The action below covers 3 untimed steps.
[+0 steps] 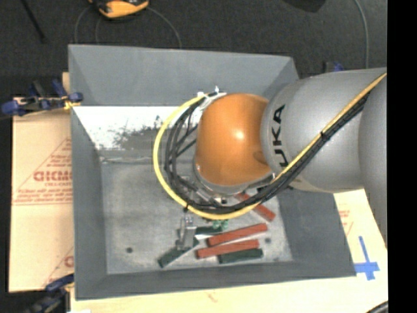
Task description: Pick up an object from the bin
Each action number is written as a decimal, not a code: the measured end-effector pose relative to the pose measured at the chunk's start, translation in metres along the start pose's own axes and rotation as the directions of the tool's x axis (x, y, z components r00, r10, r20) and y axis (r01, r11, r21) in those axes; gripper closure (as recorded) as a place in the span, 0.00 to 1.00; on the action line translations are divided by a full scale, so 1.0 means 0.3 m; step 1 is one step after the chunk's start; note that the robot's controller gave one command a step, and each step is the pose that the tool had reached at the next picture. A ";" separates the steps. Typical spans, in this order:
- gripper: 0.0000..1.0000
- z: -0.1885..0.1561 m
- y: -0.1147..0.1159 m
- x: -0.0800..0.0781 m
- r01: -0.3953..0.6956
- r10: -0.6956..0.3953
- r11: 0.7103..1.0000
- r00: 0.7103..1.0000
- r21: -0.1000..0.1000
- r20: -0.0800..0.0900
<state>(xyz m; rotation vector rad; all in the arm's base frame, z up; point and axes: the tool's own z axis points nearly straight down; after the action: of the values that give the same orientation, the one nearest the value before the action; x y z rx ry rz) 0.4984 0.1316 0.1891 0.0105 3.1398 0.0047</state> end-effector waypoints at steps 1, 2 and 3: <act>0.00 0.003 -0.001 -0.001 0.004 -0.004 1.000 1.000 0.000 0.000; 0.00 0.137 -0.001 0.008 -0.005 0.005 1.000 1.000 0.004 -0.005; 0.00 0.165 -0.005 0.003 -0.243 0.243 0.970 0.970 0.001 0.000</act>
Offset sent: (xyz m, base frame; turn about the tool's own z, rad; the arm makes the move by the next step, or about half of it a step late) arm -0.0086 0.0318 -0.0197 0.2682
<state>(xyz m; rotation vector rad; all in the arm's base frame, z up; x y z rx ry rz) 0.4975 0.1303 0.1396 0.3954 3.1151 0.0041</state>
